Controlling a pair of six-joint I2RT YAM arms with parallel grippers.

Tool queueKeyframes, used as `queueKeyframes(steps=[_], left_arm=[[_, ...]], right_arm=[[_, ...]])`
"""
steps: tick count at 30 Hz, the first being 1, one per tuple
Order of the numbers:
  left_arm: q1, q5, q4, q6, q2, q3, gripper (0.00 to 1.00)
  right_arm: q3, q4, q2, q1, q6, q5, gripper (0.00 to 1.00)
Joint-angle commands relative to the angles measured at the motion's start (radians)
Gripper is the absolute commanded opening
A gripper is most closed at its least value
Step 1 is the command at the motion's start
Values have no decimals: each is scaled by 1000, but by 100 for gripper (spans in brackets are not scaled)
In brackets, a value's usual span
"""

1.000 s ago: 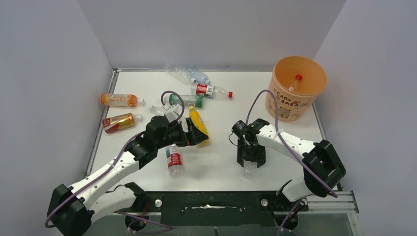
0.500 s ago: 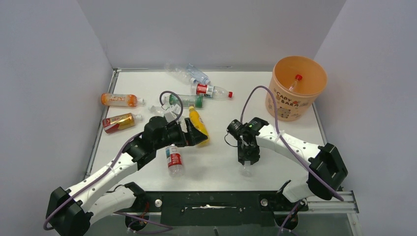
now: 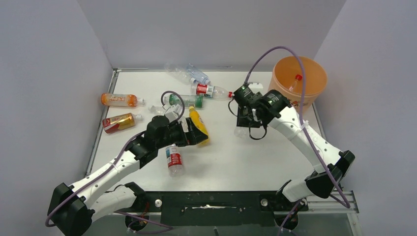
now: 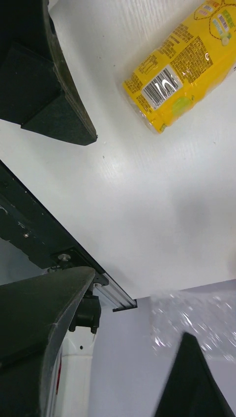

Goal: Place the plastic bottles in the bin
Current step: Pick up the plastic bottle at the center of the board, then place the plastic bottle in the trash bin.

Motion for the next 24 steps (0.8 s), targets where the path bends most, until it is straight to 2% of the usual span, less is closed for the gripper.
queueKeyframes(steps=[1,7,11,17,24], left_arm=[[1,-8,54,22,24,54,98],[1,-8,87,27,76,51,98],[1,-29,94,33,123,60,98],[1,-88,69,56,232,95,98],[2,-156,56,75,348,135,98]], right_arm=[[160,-10,8,-107,-131,74,9],[374,45,55,-279,-273,44,8],[452,124,72,-441,-347,-64,9],[454,258,104,-691,-406,-293,10],[477,349,170,-906,-412,-505,10]])
